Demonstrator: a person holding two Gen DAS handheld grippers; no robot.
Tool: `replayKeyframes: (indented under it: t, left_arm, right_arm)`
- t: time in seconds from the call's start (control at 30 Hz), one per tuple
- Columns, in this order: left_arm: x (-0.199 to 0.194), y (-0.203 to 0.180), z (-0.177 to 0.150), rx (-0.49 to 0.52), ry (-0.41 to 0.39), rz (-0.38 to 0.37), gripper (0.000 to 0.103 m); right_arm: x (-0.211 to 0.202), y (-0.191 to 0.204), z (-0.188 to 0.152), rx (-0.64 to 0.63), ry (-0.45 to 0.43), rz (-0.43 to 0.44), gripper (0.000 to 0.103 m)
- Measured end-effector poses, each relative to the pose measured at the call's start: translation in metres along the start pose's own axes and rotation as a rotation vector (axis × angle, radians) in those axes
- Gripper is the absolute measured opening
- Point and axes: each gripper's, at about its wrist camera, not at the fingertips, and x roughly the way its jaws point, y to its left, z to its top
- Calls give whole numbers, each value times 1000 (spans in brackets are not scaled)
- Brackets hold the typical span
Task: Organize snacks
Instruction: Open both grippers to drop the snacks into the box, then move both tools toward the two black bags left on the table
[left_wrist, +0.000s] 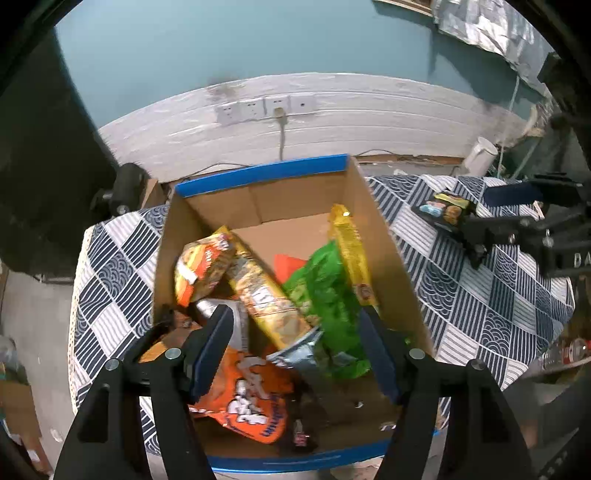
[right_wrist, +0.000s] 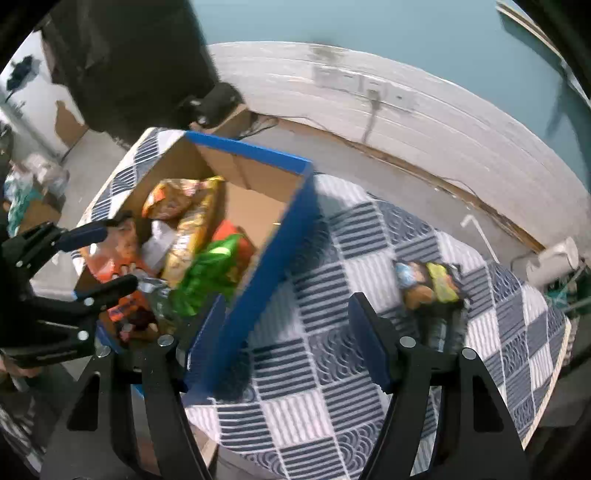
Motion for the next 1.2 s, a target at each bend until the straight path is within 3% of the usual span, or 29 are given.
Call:
replayKeyframes:
  t: [0.67, 1.0, 1.2]
  left_arm:
    - [10, -73, 22, 96, 21, -75, 78]
    - [31, -111, 38, 188, 39, -77, 81]
    - [54, -131, 47, 249, 64, -73, 81]
  right_arm:
    - [-31, -125, -45, 155, -14, -86, 72]
    - [-12, -175, -65, 210, 26, -109, 73]
    - [18, -186, -69, 210, 69, -90, 73]
